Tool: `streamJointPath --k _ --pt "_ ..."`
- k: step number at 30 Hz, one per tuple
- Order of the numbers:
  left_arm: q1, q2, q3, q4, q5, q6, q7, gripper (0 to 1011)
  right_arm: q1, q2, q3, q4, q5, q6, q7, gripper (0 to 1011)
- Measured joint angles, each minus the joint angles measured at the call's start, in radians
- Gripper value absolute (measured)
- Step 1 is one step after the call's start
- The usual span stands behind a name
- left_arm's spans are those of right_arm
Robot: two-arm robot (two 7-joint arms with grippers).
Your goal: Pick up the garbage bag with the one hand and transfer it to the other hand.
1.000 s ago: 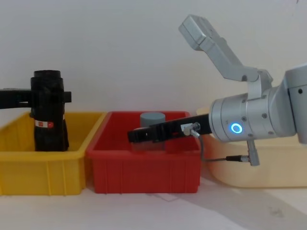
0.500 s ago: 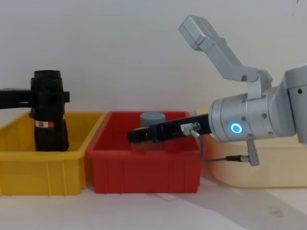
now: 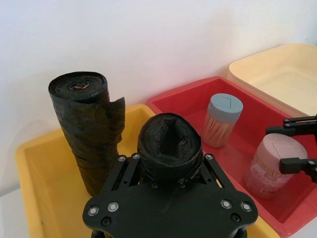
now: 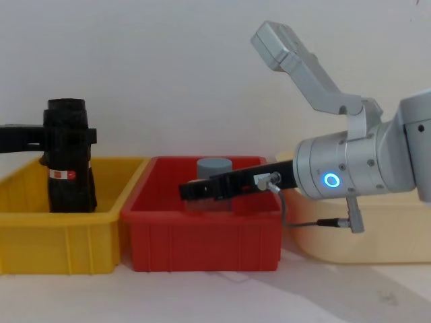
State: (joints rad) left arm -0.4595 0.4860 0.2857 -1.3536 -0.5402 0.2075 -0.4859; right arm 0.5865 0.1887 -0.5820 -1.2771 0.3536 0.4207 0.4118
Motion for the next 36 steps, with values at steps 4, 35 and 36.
streamJointPath --k 4,35,36 --pt "0.000 0.000 0.000 0.000 0.000 0.000 0.000 356 0.000 0.000 0.000 0.000 0.000 0.000 0.000 647" --pt "-0.203 -0.008 0.017 -0.014 -0.003 -0.055 -0.065 356 -0.002 0.011 0.094 -0.135 0.024 -0.150 -0.060 647" --pt "-0.220 -0.013 0.020 -0.008 -0.002 -0.060 -0.072 356 0.000 0.013 0.103 -0.145 0.024 -0.162 -0.067 647"
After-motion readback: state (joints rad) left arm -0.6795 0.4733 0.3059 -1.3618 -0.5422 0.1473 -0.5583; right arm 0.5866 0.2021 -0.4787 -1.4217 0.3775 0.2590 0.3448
